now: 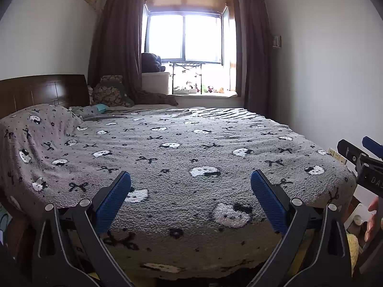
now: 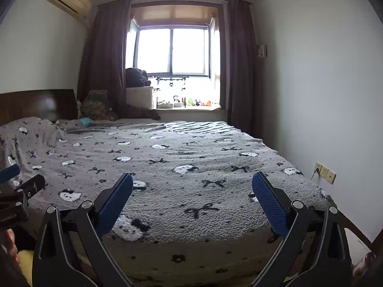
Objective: Collect trash
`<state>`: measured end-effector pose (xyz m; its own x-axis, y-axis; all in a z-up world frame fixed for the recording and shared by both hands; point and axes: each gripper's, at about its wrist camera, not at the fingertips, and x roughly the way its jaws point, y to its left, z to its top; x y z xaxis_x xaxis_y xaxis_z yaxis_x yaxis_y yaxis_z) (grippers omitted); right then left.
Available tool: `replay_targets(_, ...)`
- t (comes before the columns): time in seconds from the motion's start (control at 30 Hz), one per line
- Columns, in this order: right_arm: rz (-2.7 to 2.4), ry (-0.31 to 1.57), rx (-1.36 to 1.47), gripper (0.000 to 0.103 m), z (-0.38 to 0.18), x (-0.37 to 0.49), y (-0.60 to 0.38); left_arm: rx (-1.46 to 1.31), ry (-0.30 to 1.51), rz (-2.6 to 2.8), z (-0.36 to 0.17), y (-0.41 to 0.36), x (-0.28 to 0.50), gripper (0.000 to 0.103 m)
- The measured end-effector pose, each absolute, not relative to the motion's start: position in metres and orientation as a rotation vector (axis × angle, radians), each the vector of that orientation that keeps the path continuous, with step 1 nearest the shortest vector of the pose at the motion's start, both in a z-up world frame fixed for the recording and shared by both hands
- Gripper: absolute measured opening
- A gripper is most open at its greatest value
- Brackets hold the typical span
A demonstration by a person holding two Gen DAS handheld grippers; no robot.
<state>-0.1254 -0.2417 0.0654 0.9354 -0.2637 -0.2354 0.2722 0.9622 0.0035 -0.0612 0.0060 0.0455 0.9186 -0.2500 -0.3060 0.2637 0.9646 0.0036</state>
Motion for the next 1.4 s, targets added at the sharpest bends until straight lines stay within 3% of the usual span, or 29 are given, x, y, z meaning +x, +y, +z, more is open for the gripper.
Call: replay_targets(1.4,-0.241,0.241,0.043,0.100,0.0642,-0.1223,-0.2413,0.042,0.304,-0.250,0.0476,0.0078,-0.0579,0.095)
